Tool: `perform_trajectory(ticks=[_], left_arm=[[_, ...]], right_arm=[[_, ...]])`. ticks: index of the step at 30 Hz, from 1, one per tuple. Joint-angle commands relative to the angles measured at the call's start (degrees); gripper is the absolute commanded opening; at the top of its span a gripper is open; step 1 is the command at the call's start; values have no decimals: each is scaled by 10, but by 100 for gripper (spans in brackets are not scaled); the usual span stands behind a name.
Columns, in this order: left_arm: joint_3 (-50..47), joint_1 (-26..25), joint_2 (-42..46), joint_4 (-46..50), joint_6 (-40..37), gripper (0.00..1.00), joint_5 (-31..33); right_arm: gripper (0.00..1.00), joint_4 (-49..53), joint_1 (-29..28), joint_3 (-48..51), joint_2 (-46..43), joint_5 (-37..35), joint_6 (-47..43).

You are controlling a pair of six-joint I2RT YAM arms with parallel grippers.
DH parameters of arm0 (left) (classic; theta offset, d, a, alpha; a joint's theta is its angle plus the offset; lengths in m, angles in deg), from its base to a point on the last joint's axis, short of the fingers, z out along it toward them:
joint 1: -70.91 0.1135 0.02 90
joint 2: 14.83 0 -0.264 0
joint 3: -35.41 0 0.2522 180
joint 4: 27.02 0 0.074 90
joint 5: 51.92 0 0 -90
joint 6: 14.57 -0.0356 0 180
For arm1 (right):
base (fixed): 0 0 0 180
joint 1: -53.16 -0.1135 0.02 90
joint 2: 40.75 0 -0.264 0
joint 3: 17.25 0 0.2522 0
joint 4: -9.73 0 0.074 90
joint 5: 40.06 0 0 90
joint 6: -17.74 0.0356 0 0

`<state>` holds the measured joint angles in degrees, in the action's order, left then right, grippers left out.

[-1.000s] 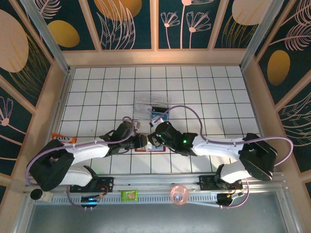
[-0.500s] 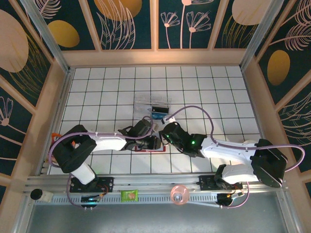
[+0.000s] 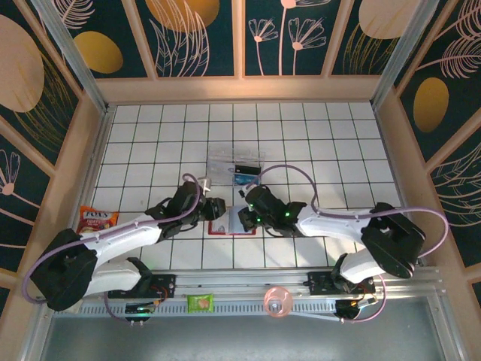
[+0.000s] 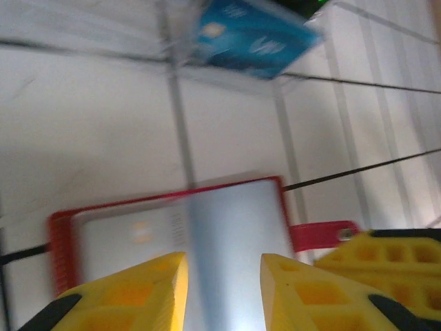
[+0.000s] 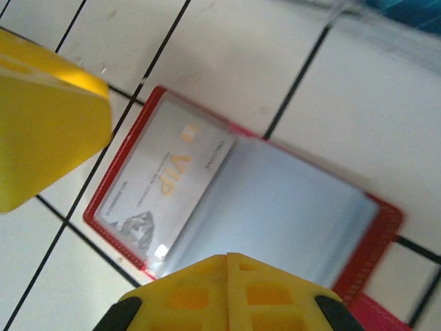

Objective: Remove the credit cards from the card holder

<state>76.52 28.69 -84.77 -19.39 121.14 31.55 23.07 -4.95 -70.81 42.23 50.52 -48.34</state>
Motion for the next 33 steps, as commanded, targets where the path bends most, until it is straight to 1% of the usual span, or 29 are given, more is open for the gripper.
perform_trajectory(ticks=[1,6,10,14,21,24,27,30,33], left_arm=[[-18,2,-10,15,1,32,6],[-22,3,-40,-5,-4,31,-12],[-23,3,-52,-6,-6,30,-12],[-27,3,-62,-1,-7,26,-8],[-27,4,-61,12,-7,21,5],[-29,3,-44,19,-2,21,13],[-33,3,-27,22,-5,23,27],[-36,4,-32,20,-9,22,33],[-44,3,-40,10,-8,20,31]], right_arm=[[7,-13,-5,-27,28,64,-12],[5,18,-5,-30,71,55,-2],[2,45,-5,-22,92,26,14],[2,56,-6,-12,85,-2,28],[3,56,-10,-43,59,2,12],[8,61,-4,-68,56,38,4],[17,61,4,-96,73,90,9],[20,53,12,-121,99,135,27],[20,55,29,-142,134,175,66]])
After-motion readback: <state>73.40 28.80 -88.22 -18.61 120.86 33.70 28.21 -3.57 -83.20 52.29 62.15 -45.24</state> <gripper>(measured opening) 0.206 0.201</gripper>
